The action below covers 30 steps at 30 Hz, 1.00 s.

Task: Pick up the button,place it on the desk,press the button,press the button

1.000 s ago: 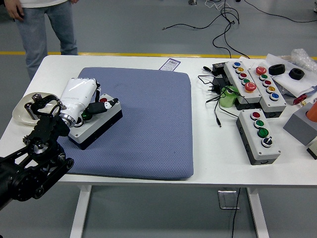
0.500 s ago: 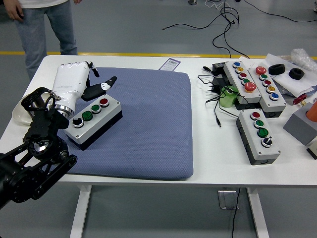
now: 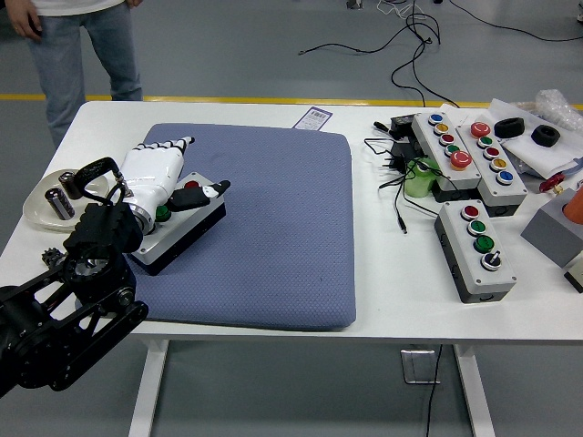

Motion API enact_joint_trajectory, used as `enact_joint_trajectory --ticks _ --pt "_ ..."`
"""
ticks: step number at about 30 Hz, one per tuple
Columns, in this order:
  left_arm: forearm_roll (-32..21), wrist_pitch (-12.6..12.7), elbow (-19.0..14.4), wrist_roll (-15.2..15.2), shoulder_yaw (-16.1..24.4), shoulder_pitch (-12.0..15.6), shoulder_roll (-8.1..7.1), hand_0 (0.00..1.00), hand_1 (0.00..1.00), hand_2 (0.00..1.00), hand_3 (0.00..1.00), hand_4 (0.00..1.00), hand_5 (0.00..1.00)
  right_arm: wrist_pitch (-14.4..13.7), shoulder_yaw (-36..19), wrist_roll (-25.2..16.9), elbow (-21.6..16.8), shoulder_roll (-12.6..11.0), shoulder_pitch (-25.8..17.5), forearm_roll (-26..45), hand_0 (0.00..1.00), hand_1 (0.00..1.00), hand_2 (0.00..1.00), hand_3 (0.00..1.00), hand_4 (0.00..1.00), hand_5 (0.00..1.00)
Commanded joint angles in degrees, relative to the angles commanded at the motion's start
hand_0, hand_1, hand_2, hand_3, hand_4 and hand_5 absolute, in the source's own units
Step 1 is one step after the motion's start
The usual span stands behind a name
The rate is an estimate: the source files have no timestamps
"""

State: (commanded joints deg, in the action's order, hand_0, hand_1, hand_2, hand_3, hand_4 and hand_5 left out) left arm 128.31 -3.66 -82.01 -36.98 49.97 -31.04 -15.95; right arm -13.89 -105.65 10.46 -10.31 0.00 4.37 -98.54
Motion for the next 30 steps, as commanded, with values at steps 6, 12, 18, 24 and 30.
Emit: enact_joint_trajectory --ticks 6,12,18,24,30 --pt "0.7 -2.4 1.4 0.0 2.4 1.0 3.43 0.956 0.998 0.998 0.998 0.998 0.821 0.0 0.1 0.0 0.0 0.0 -0.1 0.2 0.524 0.652 0.699 0.618 0.312 0.138" --pt "1.7 -5.4 4.5 0.0 4.6 1.6 4.71 0.93 0.998 0.998 0.998 0.998 0.677 -0.1 0.4 0.0 0.0 0.0 -0.3 0.6 0.521 0.653 0.699 0.619 0.313 0.138" --pt "1.7 -5.1 6.0 0.0 8.7 3.3 5.59 0.918 0.998 0.998 0.998 0.998 0.629 -0.1 0.4 -0.1 0.0 0.0 -0.5 0.7 0.522 0.653 0.699 0.618 0.313 0.138" --pt "1.7 -5.5 6.6 0.0 11.5 4.7 7.23 0.884 0.998 0.998 0.998 0.998 0.593 -0.1 0.4 0.0 0.0 0.0 -0.7 0.6 0.52 0.653 0.697 0.619 0.313 0.138" --pt "1.7 -6.9 8.1 0.0 13.0 5.2 8.96 0.828 0.998 0.998 0.998 0.998 0.576 -0.1 0.4 0.1 0.0 0.0 -0.8 0.7 0.521 0.651 0.698 0.618 0.313 0.138"
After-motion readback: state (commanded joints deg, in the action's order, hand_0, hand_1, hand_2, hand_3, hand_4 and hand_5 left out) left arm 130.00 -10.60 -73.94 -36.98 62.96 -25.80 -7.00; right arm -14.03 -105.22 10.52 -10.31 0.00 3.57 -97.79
